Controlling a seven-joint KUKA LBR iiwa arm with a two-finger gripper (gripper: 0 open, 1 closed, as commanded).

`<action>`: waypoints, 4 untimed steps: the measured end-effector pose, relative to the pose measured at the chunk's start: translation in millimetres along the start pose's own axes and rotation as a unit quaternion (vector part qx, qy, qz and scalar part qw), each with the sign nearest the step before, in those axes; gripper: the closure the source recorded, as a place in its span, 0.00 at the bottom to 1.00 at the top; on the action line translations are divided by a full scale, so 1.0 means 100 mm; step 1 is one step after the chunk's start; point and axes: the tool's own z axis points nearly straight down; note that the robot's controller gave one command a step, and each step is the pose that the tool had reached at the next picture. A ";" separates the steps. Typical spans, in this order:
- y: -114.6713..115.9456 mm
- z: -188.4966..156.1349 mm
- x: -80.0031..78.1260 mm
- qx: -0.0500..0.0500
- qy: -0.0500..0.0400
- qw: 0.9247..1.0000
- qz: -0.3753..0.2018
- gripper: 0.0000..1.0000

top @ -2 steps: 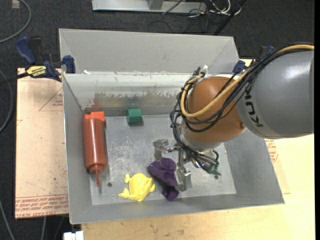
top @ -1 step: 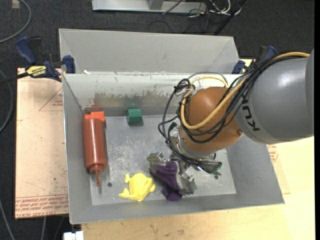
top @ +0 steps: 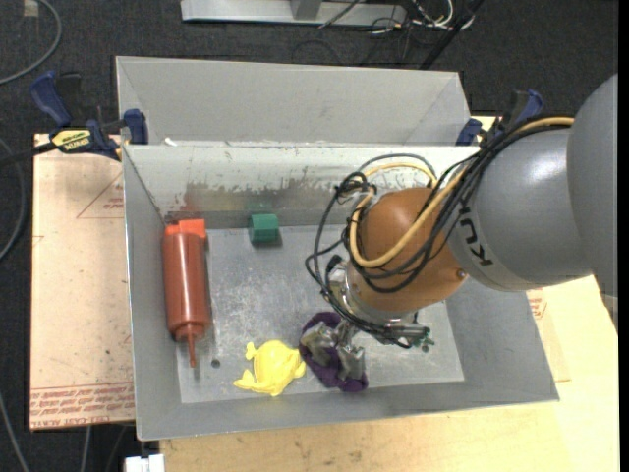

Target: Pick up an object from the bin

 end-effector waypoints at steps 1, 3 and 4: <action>0.00 0.00 0.00 0.000 0.000 1.000 0.000 1.00; 0.01 -0.16 0.00 -0.001 0.000 1.000 0.001 1.00; 0.00 -0.24 0.00 0.000 -0.001 1.000 0.001 1.00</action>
Offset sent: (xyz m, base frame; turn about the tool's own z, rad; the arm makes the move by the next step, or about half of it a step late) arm 0.0001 -0.0001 0.0477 0.0000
